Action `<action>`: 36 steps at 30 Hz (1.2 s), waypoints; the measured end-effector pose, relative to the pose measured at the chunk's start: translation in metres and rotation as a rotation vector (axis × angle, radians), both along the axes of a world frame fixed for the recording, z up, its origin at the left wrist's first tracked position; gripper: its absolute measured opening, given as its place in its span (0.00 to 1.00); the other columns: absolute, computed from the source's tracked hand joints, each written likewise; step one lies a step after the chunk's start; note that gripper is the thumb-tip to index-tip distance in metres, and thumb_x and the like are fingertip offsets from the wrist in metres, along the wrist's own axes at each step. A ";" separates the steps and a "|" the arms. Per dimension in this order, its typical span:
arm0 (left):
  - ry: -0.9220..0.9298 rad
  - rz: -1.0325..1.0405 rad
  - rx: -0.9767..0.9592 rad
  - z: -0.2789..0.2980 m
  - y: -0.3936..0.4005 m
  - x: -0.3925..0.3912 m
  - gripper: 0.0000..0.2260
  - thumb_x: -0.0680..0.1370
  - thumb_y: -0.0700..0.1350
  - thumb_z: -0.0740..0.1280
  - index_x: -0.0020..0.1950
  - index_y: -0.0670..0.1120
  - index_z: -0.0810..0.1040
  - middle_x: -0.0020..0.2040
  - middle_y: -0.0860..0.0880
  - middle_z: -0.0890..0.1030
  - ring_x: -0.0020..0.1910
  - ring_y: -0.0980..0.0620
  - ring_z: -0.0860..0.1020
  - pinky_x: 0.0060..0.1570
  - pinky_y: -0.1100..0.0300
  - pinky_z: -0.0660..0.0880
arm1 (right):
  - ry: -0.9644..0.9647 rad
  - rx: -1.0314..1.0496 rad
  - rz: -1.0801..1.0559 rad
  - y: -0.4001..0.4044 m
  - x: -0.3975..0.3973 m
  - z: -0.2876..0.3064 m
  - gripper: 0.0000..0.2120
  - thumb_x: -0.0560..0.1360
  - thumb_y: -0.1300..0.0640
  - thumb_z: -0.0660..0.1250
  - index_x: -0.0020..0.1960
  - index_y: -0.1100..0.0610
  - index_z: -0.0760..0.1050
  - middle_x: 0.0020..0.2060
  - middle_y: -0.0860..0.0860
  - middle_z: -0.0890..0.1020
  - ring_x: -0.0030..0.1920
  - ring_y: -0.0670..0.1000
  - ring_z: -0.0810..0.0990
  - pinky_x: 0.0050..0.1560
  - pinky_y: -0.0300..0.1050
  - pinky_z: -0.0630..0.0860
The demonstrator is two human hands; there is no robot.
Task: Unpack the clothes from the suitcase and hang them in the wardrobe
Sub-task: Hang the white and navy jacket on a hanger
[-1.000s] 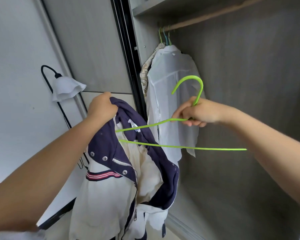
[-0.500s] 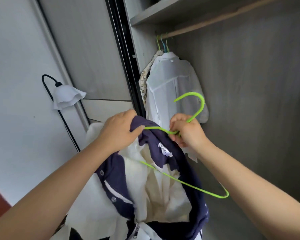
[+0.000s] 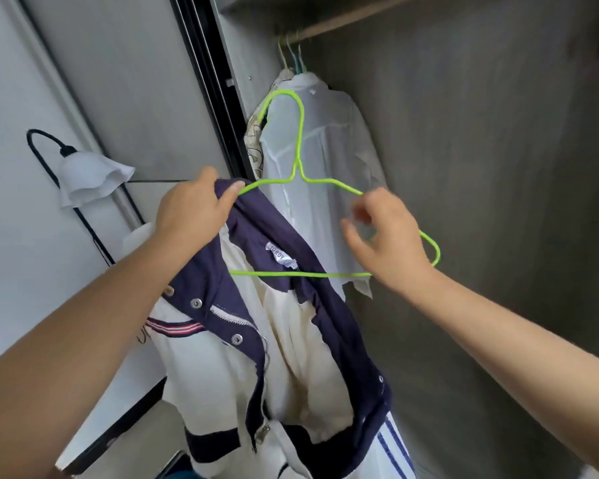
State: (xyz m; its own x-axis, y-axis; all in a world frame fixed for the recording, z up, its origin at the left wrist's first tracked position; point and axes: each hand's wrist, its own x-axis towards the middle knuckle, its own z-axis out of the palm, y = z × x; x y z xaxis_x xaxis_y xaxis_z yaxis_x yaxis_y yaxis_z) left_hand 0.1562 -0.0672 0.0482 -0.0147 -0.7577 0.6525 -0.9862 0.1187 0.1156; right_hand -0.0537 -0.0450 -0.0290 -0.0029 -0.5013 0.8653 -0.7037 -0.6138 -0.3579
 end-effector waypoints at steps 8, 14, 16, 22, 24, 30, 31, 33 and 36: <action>0.120 -0.042 -0.146 0.024 0.004 0.004 0.20 0.79 0.56 0.57 0.51 0.38 0.70 0.47 0.35 0.77 0.50 0.36 0.74 0.44 0.53 0.64 | 0.480 0.861 -0.133 0.002 0.015 -0.074 0.34 0.70 0.41 0.66 0.66 0.60 0.59 0.63 0.55 0.65 0.64 0.57 0.67 0.60 0.47 0.67; 0.167 -0.093 -0.239 0.029 0.018 0.023 0.19 0.79 0.54 0.58 0.49 0.36 0.72 0.43 0.37 0.76 0.48 0.38 0.73 0.47 0.52 0.67 | -0.014 0.978 -0.070 -0.041 0.015 -0.083 0.12 0.74 0.52 0.65 0.48 0.61 0.71 0.53 0.61 0.79 0.55 0.61 0.76 0.43 0.45 0.67; 0.152 -0.106 -0.236 0.024 0.024 0.042 0.19 0.79 0.53 0.59 0.46 0.35 0.71 0.40 0.37 0.74 0.46 0.38 0.74 0.47 0.50 0.68 | -0.115 0.930 -0.040 -0.054 0.008 -0.075 0.13 0.75 0.56 0.64 0.51 0.67 0.74 0.49 0.63 0.80 0.52 0.61 0.77 0.43 0.46 0.66; 0.027 -0.113 -0.057 -0.007 0.038 0.093 0.19 0.69 0.63 0.51 0.31 0.49 0.64 0.26 0.47 0.68 0.36 0.42 0.72 0.37 0.58 0.63 | 0.218 0.736 -0.126 -0.053 -0.017 -0.032 0.16 0.72 0.51 0.68 0.32 0.58 0.68 0.45 0.65 0.80 0.47 0.61 0.79 0.39 0.48 0.64; -0.097 -0.073 -0.054 -0.016 0.038 0.104 0.24 0.66 0.66 0.48 0.32 0.45 0.67 0.25 0.46 0.68 0.31 0.44 0.71 0.33 0.58 0.62 | 0.413 0.682 -0.205 -0.044 -0.016 -0.016 0.23 0.72 0.46 0.68 0.29 0.53 0.58 0.46 0.63 0.80 0.49 0.62 0.78 0.38 0.46 0.64; -0.379 -0.094 -0.246 -0.026 0.029 0.124 0.35 0.78 0.64 0.42 0.29 0.40 0.71 0.18 0.45 0.68 0.16 0.46 0.70 0.21 0.67 0.58 | 0.726 0.569 -0.351 -0.028 -0.019 0.010 0.19 0.74 0.42 0.63 0.50 0.59 0.71 0.50 0.57 0.80 0.51 0.59 0.78 0.42 0.46 0.69; -0.397 -0.088 -0.278 -0.026 0.026 0.126 0.34 0.78 0.64 0.42 0.28 0.40 0.71 0.18 0.45 0.68 0.16 0.46 0.69 0.21 0.66 0.59 | 0.784 0.539 -0.378 -0.025 -0.021 0.012 0.19 0.75 0.43 0.62 0.53 0.59 0.70 0.50 0.56 0.80 0.52 0.59 0.78 0.42 0.45 0.70; -0.427 -0.073 -0.319 -0.025 0.020 0.125 0.34 0.79 0.63 0.43 0.28 0.40 0.71 0.18 0.44 0.68 0.15 0.46 0.69 0.22 0.66 0.58 | 0.794 0.524 -0.367 -0.019 -0.022 0.015 0.16 0.75 0.45 0.61 0.53 0.58 0.69 0.50 0.56 0.79 0.52 0.59 0.78 0.41 0.45 0.68; -0.456 -0.060 -0.347 -0.025 0.014 0.115 0.33 0.80 0.61 0.44 0.27 0.40 0.70 0.18 0.44 0.67 0.15 0.46 0.68 0.25 0.67 0.56 | 0.577 0.642 -0.217 -0.016 -0.018 0.026 0.11 0.72 0.52 0.66 0.46 0.60 0.71 0.44 0.58 0.79 0.49 0.59 0.78 0.40 0.43 0.66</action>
